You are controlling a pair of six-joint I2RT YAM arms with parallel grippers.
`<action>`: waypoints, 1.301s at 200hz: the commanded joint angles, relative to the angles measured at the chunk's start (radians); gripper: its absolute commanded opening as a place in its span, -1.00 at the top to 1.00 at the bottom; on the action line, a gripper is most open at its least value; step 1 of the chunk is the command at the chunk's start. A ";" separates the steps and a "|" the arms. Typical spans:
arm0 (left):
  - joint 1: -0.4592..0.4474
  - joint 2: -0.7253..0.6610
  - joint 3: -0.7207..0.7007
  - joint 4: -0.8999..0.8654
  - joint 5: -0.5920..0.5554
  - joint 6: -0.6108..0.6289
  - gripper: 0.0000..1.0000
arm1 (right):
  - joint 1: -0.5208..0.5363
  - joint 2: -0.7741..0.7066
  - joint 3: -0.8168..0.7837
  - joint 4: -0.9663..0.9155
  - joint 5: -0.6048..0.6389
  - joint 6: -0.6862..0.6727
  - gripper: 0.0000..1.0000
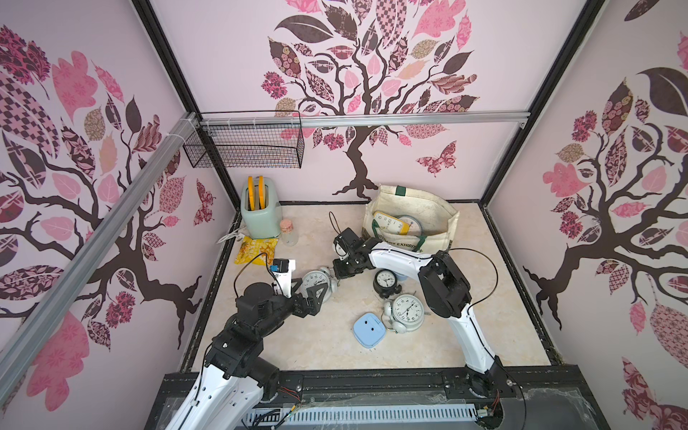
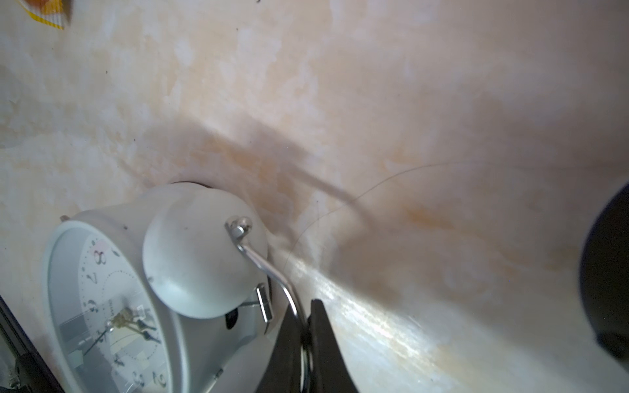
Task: Put the alarm clock into the canvas bag
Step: Pick up the alarm from the center of the board, then place the alarm at the canvas bag.
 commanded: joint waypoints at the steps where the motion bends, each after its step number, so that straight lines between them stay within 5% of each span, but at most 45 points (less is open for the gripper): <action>1: 0.004 -0.008 -0.025 0.010 -0.010 -0.002 -0.96 | -0.001 -0.105 0.002 -0.043 -0.039 -0.005 1.00; 77: 0.004 -0.021 -0.021 -0.003 -0.045 0.001 -0.96 | -0.025 -0.399 0.013 -0.095 0.028 -0.006 1.00; 131: 0.004 -0.035 -0.022 -0.011 -0.067 0.002 -0.96 | -0.164 -0.524 0.169 -0.221 0.037 0.000 1.00; 196: 0.000 -0.037 -0.023 -0.011 -0.070 0.002 -0.96 | -0.397 -0.519 0.414 -0.282 0.049 0.028 1.00; 260: -0.004 -0.048 -0.025 -0.009 -0.070 0.001 -0.96 | -0.491 -0.483 0.404 -0.303 0.107 0.006 1.00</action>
